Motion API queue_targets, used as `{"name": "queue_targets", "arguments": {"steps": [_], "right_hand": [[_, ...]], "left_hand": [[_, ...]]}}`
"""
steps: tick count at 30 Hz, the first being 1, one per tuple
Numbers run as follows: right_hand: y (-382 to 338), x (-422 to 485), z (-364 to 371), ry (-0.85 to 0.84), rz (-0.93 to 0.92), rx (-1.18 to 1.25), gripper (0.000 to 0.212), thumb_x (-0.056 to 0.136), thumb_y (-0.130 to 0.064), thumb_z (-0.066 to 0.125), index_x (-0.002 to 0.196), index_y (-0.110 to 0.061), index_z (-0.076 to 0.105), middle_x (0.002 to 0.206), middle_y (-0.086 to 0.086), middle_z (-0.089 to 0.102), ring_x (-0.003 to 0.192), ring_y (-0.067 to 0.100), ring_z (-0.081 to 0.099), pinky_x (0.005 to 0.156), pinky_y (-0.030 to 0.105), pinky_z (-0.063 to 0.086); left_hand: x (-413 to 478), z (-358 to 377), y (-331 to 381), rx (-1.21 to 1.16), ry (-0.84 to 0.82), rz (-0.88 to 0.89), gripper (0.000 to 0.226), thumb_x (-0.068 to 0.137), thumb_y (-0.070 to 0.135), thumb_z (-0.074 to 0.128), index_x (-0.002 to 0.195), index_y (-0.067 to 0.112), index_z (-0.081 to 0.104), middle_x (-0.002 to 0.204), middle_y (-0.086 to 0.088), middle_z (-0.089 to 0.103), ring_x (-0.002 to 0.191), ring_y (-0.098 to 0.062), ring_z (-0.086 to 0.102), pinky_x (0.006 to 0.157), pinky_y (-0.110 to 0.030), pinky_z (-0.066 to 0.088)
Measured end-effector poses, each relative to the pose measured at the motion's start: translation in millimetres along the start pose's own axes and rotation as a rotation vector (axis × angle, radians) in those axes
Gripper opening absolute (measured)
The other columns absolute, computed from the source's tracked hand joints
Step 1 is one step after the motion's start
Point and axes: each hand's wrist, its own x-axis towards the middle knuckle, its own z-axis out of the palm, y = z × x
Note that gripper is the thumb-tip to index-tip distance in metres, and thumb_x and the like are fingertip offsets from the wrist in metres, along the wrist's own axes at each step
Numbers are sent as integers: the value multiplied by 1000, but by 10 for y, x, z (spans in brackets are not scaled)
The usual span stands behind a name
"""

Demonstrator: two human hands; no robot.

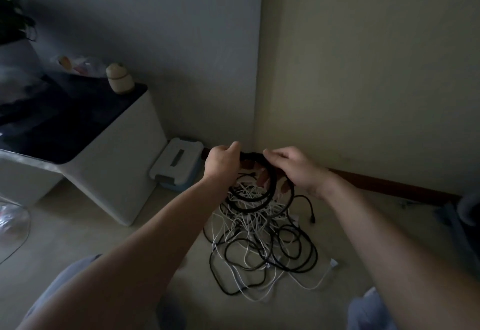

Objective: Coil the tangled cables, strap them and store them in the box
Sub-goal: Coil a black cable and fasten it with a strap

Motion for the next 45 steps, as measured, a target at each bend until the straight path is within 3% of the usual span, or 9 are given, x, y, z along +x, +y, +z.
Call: {"name": "queue_targets", "arguments": {"steps": [3, 7, 14, 18, 25, 28, 31, 39, 45], "right_hand": [[-20, -9, -25, 133, -103, -243, 46, 104, -41, 51, 80, -11, 76, 76, 9, 76, 74, 28, 72, 72, 38, 56], [-31, -28, 25, 329, -151, -306, 47, 102, -39, 56, 63, -13, 61, 51, -9, 50, 50, 7, 47, 54, 28, 35], [-61, -6, 221, 556, -6, -114, 36, 106, -33, 48, 80, -13, 62, 75, 6, 62, 73, 22, 58, 69, 35, 42], [-54, -15, 306, 231, 174, 485, 49, 99, -52, 53, 111, -7, 66, 87, 9, 67, 71, 20, 69, 64, 32, 56], [40, 50, 321, 202, 79, 477, 29, 102, -34, 55, 95, -9, 67, 69, 7, 62, 58, 21, 62, 78, 46, 49], [17, 71, 425, 306, 121, 510, 27, 103, -36, 53, 91, -15, 65, 58, -9, 67, 50, 6, 64, 54, 25, 52], [13, 44, 416, 463, -6, 53, 38, 103, -39, 52, 71, -21, 59, 51, -17, 61, 48, -3, 56, 48, 14, 40], [-32, -4, 336, 160, -154, -376, 41, 101, -43, 52, 78, -12, 64, 72, 4, 70, 69, 23, 65, 69, 43, 49], [-11, 51, 334, 221, -84, 60, 12, 94, -14, 56, 98, -24, 51, 77, -5, 63, 66, 7, 58, 63, 31, 44]], "left_hand": [[-31, 29, -29, -143, -92, -91, 32, 89, 32, 50, 65, 12, 54, 45, 2, 45, 39, -18, 39, 46, -24, 32], [-77, 43, -5, -259, -121, -123, 36, 92, 27, 48, 59, 14, 49, 41, 4, 41, 31, -13, 32, 40, -22, 27], [-159, 118, 33, -409, -140, -145, 28, 96, 24, 47, 72, 10, 53, 41, 5, 41, 33, -11, 30, 38, -21, 26], [-87, 94, -13, -153, 81, 60, 28, 91, 31, 47, 84, 6, 60, 67, -3, 55, 59, -22, 50, 57, -33, 41], [-85, 112, -74, -158, 265, 142, 24, 94, 33, 45, 86, 12, 55, 76, 3, 56, 67, -14, 50, 56, -32, 34], [-163, 179, -119, -260, 223, 52, 24, 92, 32, 40, 85, 15, 56, 86, -6, 63, 79, -24, 56, 66, -41, 45], [-143, 138, -120, -194, 130, 57, 31, 85, 28, 38, 84, 8, 62, 84, -17, 71, 75, -32, 61, 75, -53, 54], [-84, -70, 50, 78, -478, 30, 74, 98, 67, 36, 75, 5, 67, 56, -9, 62, 49, -24, 59, 56, -29, 51], [-103, 17, 66, 267, -191, 164, 73, 76, 81, 56, 60, 10, 68, 55, -2, 61, 53, -17, 60, 55, -26, 45]]}}
